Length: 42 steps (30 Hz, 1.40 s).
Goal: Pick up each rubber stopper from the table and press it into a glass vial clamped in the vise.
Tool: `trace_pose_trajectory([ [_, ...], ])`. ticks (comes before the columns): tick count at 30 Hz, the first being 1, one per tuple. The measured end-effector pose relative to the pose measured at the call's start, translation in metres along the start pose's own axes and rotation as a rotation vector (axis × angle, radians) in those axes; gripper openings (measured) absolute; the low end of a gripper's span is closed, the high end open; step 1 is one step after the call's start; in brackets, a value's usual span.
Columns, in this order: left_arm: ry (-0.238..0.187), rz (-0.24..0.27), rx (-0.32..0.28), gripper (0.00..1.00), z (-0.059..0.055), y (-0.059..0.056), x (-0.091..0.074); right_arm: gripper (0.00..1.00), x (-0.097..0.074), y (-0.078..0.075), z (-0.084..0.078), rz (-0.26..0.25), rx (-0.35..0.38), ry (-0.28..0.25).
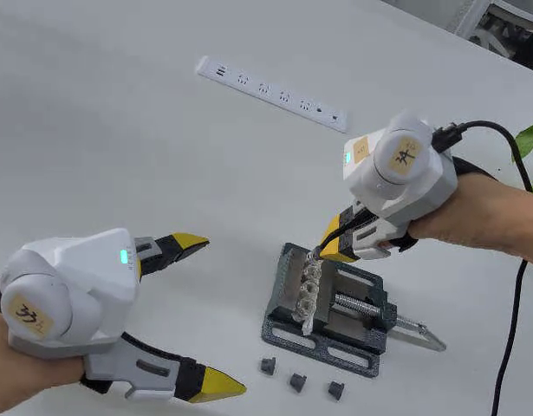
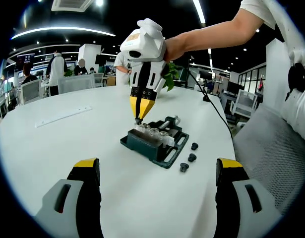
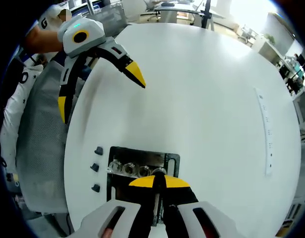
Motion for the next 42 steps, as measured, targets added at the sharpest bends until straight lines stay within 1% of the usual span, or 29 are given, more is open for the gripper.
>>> trace_pose_trajectory([
  [5,0.002,0.001,0.000,0.97,-0.0005,0.0015,-0.0001,0.00,0.0014,-0.0022,0.0006,0.012,0.020,0.016],
  [9,0.003,-0.003,0.002,0.97,-0.0005,0.0019,0.0008,0.00,0.0017,-0.0009,0.0015,0.015,-0.001,0.037],
  [13,-0.002,-0.004,0.002,0.97,0.0007,0.0021,0.0015,0.00,0.0024,-0.0032,0.0007,0.022,0.029,0.030],
  [17,0.000,-0.007,0.003,0.97,0.0005,0.0021,0.0025,0.00,0.0032,-0.0036,0.0023,0.022,0.025,0.035],
  [22,-0.006,-0.010,0.002,0.97,0.0021,0.0020,0.0038,0.00,0.0034,-0.0024,0.0034,0.026,0.047,0.048],
  [28,-0.014,-0.008,0.000,0.97,0.0037,0.0038,0.0032,0.00,0.0042,-0.0023,0.0057,0.016,0.045,0.065],
  [34,-0.014,-0.006,0.000,0.97,0.0028,0.0053,0.0025,0.00,0.0046,-0.0025,0.0064,0.008,0.051,0.076],
  [40,-0.020,-0.004,-0.004,0.96,0.0033,0.0059,0.0022,0.00,0.0053,-0.0034,0.0065,0.010,0.062,0.073],
  [42,-0.020,-0.004,-0.002,0.96,0.0033,0.0060,0.0025,0.00,0.0056,-0.0024,0.0074,0.010,0.055,0.079],
])
Point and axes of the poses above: the centre of the closed fingertips' face, and the gripper's own axes: x roughly forward along the fingers, y roughly to its left, z roughly out of its top, the point moved 5 cm from there along -x, roughly backward along the fingers, and after that the axes turned 14 degrees about -x, right-handed, at the moved point
